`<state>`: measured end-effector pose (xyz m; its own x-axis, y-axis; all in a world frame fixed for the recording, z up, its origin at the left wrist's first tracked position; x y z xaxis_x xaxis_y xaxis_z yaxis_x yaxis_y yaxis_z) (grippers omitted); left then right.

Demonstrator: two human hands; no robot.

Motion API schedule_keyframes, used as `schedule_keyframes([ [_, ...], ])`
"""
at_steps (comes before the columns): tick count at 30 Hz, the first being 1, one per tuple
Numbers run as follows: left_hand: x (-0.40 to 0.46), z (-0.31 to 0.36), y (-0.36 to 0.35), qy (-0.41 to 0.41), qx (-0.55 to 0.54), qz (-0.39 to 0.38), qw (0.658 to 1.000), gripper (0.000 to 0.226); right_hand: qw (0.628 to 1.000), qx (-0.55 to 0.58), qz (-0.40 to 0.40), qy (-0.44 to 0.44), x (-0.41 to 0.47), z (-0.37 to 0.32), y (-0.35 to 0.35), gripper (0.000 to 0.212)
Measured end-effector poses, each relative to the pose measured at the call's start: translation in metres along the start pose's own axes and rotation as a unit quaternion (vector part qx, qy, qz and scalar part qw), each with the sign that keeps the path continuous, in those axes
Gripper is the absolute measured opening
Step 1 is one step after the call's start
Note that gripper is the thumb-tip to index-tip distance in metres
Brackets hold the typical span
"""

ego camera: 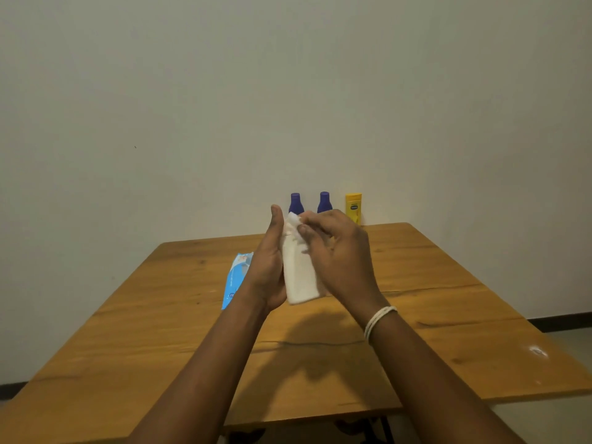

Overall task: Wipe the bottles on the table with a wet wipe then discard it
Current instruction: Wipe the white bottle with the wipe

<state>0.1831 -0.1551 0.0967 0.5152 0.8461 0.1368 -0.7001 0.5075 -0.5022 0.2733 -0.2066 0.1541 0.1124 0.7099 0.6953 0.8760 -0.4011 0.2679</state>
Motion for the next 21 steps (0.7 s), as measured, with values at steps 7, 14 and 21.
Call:
schedule_keyframes([
  [7, 0.009, 0.016, 0.015, -0.095, -0.049, 0.05, 0.993, 0.073, 0.998, -0.011, -0.043, 0.041, -0.038, -0.004, -0.016, 0.017],
  [14, 0.002, 0.007, 0.018, -0.093, 0.007, 0.085, 0.992, 0.065, 0.999, 0.01, -0.038, 0.01, -0.039, 0.011, -0.007, 0.016],
  [21, 0.002, 0.028, 0.019, -0.134, 0.012, 0.114, 0.984, 0.06, 0.988, 0.118, -0.061, -0.081, -0.007, 0.028, -0.011, 0.024],
])
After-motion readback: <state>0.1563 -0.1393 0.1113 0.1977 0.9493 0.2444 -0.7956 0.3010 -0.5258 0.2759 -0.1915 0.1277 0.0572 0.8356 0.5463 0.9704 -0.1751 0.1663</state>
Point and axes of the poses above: each hand's wrist, its own x-axis towards the middle knuckle, its own y-axis out of the back of the hand, z = x × y, the point moved 9 cm from there along x, towards the middle knuckle, and after that the axes turned 6 degrees about -z, right-handed, at the moved point
